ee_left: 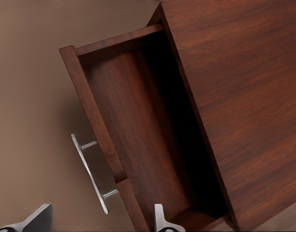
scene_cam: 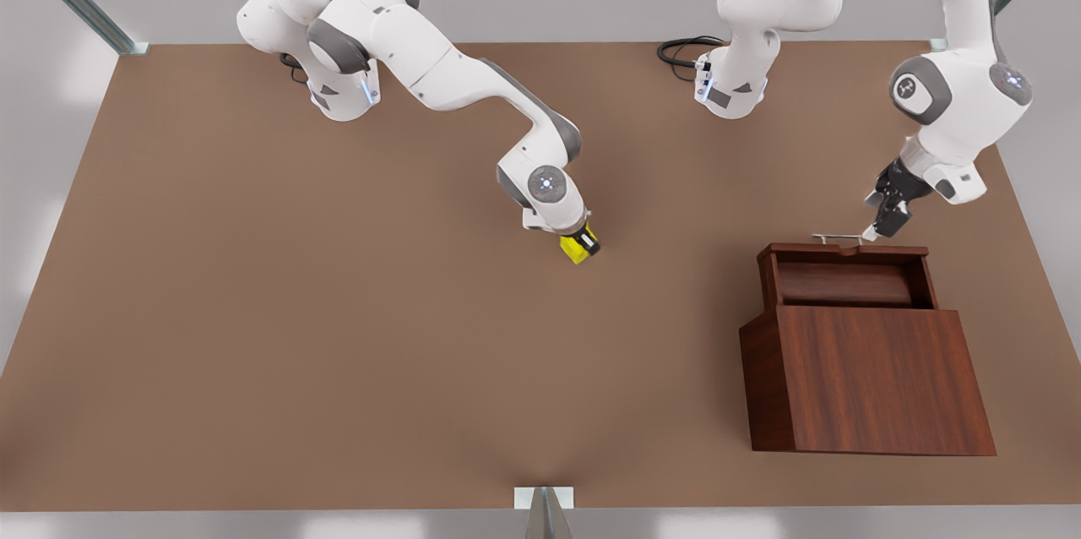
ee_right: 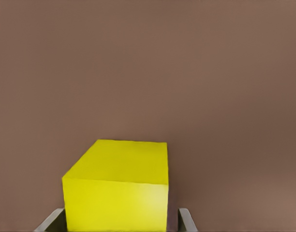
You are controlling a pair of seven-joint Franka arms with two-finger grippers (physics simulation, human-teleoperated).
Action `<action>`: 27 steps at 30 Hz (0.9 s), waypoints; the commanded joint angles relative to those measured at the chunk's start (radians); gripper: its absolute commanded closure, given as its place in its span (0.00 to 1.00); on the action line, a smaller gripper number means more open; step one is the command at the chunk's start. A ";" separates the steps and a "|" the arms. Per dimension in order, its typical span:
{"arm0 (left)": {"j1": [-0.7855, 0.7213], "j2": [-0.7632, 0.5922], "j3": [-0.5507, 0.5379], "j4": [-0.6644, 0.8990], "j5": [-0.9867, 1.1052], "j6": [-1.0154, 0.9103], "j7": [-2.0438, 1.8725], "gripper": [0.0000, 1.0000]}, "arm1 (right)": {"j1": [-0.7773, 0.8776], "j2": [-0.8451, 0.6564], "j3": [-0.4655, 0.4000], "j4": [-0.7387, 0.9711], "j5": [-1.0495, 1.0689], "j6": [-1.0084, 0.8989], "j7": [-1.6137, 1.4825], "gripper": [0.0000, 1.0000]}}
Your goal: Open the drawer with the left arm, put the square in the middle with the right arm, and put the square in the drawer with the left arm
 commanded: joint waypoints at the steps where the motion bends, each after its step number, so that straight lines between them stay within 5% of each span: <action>1: 0.002 0.030 -0.018 0.044 0.048 -0.030 0.033 0.00 | 0.000 0.000 0.000 0.000 0.000 0.000 -0.002 0.00; 4: -0.073 0.170 -0.038 0.300 0.039 -0.252 0.253 0.00 | -0.052 -0.261 -0.021 -0.113 -0.006 -0.054 -0.061 0.00; 7: -0.115 0.301 -0.049 0.544 0.027 -0.452 0.556 0.00 | -0.320 -0.568 -0.021 -0.363 -0.008 -0.161 -0.535 0.00; 10: -0.198 0.398 -0.059 0.690 0.014 -0.523 0.823 0.00 | -0.705 -0.660 -0.024 -0.393 -0.006 -0.418 -1.286 0.00; 13: -0.227 0.452 -0.229 0.756 0.013 -0.519 0.851 0.00 | -0.732 -0.655 -0.190 -0.212 -0.150 -0.627 -1.695 0.00; 17: -0.291 0.559 -0.403 0.802 0.098 -0.477 0.851 0.00 | -0.747 -0.645 -0.196 -0.072 -0.187 -0.719 -1.720 0.00; 21: -0.379 0.518 -0.402 0.572 0.109 -0.274 0.880 0.00 | -0.752 -0.603 -0.201 -0.029 -0.190 -0.724 -1.717 0.00; 27: -0.469 0.561 -0.402 0.528 0.109 -0.171 0.863 0.00 | -0.755 -0.654 -0.225 0.015 -0.239 -0.742 -1.710 0.00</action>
